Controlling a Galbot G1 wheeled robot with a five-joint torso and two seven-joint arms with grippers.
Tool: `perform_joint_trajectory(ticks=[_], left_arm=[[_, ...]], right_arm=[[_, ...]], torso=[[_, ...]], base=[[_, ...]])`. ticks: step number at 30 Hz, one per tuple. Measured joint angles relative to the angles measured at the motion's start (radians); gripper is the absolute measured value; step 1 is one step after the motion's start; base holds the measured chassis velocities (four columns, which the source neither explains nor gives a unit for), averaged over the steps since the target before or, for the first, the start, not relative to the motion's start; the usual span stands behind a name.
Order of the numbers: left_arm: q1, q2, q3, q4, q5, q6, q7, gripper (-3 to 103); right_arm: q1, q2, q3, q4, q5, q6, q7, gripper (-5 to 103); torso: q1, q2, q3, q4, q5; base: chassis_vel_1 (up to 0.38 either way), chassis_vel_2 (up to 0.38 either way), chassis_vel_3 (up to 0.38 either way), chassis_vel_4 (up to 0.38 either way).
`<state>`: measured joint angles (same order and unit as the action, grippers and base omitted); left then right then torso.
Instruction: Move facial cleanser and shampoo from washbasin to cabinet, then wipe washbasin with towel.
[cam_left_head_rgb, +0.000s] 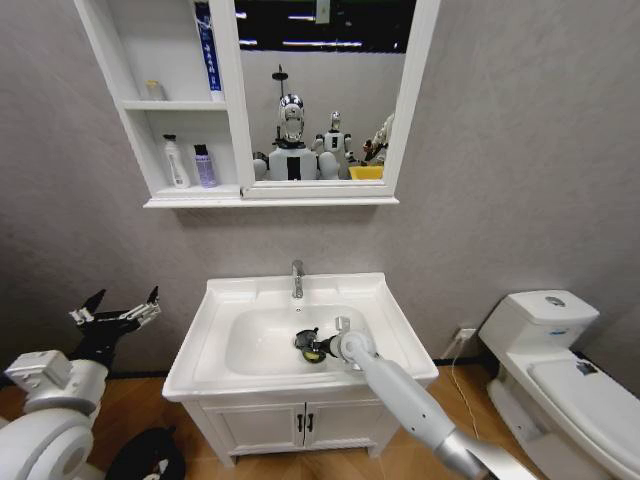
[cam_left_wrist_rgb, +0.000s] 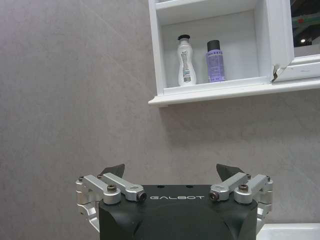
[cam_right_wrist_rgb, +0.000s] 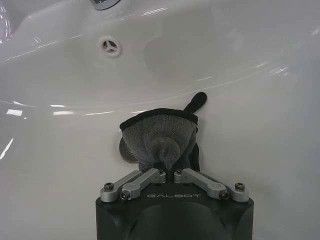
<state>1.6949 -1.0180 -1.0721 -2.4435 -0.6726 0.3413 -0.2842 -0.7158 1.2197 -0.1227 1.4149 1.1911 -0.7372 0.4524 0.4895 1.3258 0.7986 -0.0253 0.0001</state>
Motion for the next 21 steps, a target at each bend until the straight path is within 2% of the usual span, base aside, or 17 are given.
perform_joint_trajectory(ticks=[9,16,21], left_arm=[[0.009,-0.006,-0.004,-0.010,-0.004,0.000,0.001,100],[0.009,-0.015,0.014,-0.018,0.007,0.002,0.002,100],[0.019,-0.027,0.017,-0.028,0.016,0.003,0.003,100]], right_arm=[[-0.032,-0.054,0.021,0.028,-0.042,0.001,0.001,3],[-0.057,-0.145,0.050,0.070,-0.055,0.002,-0.006,3],[-0.070,-0.184,0.070,0.091,-0.083,0.002,-0.023,3]], torso=[[0.000,0.000,0.000,0.0001,0.0002],[0.000,0.000,0.000,0.0002,0.0002],[0.000,0.000,0.000,0.0004,0.0003]], base=[[0.000,0.000,0.000,0.000],[0.000,0.000,0.000,0.000],[0.000,0.000,0.000,0.000]])
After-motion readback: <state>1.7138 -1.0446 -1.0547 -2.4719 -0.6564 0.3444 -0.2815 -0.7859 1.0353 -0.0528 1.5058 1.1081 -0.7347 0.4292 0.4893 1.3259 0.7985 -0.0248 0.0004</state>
